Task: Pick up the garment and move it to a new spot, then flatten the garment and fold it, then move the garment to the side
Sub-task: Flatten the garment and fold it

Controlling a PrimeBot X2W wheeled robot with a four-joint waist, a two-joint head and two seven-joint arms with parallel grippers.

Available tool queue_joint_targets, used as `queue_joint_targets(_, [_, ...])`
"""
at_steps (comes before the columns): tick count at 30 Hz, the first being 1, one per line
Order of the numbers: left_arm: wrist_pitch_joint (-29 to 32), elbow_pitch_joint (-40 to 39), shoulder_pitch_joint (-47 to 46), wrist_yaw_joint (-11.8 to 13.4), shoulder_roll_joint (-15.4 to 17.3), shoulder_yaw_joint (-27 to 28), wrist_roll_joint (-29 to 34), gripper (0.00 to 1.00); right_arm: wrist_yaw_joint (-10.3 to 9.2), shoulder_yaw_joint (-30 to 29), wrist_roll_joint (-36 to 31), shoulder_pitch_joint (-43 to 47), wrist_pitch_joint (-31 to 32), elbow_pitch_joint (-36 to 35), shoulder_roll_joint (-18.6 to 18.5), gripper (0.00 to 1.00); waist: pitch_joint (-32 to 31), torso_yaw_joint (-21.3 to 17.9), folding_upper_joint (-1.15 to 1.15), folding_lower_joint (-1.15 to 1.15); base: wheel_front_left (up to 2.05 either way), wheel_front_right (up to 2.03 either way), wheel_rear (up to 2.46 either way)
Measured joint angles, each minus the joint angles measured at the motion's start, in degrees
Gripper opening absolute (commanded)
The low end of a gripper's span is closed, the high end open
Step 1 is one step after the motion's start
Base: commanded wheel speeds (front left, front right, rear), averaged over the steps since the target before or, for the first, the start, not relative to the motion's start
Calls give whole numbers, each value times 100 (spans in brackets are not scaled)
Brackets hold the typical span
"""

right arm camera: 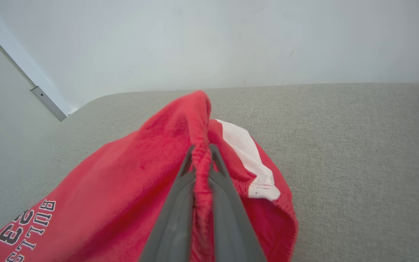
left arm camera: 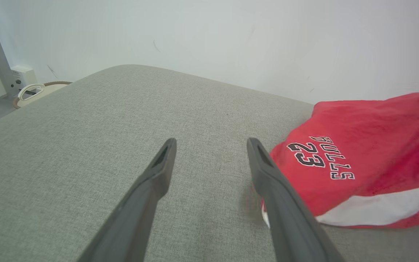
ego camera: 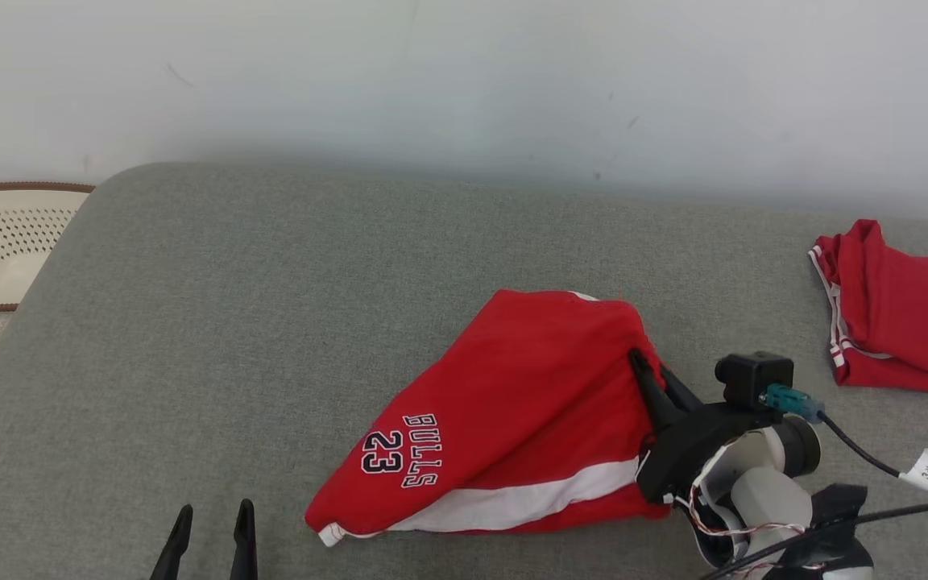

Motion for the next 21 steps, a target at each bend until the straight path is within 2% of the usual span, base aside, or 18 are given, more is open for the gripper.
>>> queue_joint_targets(6, [0, 24, -4, -2, -13, -5, 0, 100, 0, -104, 1, -337, 157, 655, -5, 0, -6, 51, 0, 0, 0, 0, 0])
queue_joint_targets(11, [0, 46, -3, -2, -18, 13, -1, 100, 0, 34, 57, -419, 163, 991, 46, 0, -2, 82, 0, 0, 0, 0, 0])
queue_joint_targets(12, [0, 47, -3, -2, -18, 22, -1, 100, 0, 58, 82, -431, 140, 1037, 53, 17, -3, 75, 0, 0, 0, 0, 0])
queue_joint_targets(14, [0, 51, -1, -1, -20, 37, -3, 100, 0, 122, 104, -437, 81, 1106, 49, 100, -13, 51, 0, 0, 0, 0, 0])
queue_joint_targets(21, [0, 64, 7, 5, -22, 38, -19, 100, 0, 286, 256, -333, -188, 1098, -30, 100, -102, -78, 0, 0, 0, 0, 0])
